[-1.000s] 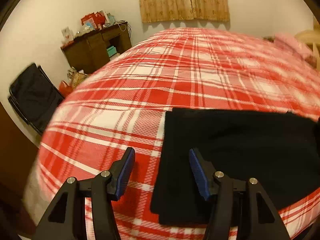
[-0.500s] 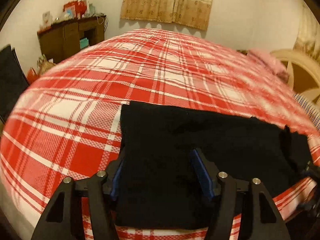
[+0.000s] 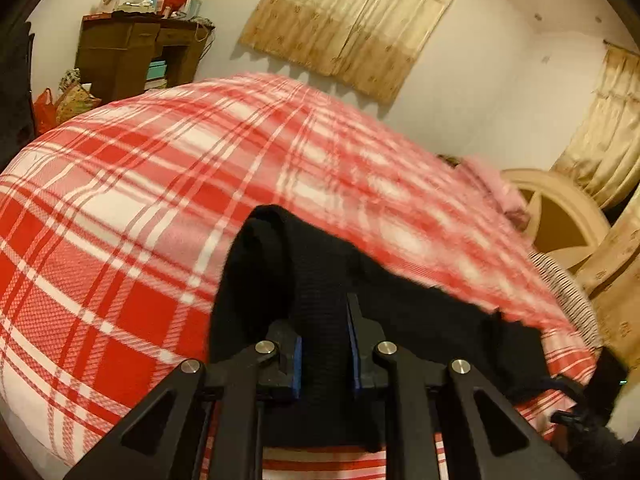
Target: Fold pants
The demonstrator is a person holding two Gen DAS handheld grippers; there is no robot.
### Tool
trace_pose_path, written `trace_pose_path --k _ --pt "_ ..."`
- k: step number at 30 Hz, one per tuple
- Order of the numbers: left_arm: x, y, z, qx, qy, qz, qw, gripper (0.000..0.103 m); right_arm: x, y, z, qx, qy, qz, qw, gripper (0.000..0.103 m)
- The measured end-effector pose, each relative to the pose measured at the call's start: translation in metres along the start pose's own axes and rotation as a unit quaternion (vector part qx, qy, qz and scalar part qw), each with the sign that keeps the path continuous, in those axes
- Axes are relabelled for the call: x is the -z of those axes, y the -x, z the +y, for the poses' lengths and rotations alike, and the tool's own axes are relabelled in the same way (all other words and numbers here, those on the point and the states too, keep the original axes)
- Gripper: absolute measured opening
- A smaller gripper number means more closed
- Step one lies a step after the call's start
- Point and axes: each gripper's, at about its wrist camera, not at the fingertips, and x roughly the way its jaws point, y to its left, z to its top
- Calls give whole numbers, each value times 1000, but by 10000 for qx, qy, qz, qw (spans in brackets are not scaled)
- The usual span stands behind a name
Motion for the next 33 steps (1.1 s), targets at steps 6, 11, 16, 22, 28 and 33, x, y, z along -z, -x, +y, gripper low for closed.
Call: trace_pose_path --k 6,11,16,22,28,33 --pt "-19 21 -62 371 -358 -289 9983 17 9 39 -44 363 -860 -344 9950 88" --pt "-28 26 -132 700 -844 -368 9933 17 10 71 -59 644 -1208 -781 9875 92" --pt "-27 17 -207 1173 -1376 -270 9831 17 16 96 -77 893 -1515 -1112 9781 92" --pt "10 -39 -293 1437 -2194 398 9642 17 30 116 -111 1349 -1979 -1217 9633 92" --pt "65 -107 -341 1471 -2615 1067 9479 17 41 128 -142 1582 -2556 -1233 9458 92" --pt "103 -143 -353 1282 -2896 1433 9376 21 44 127 -150 1586 -2739 -1155 9415 92"
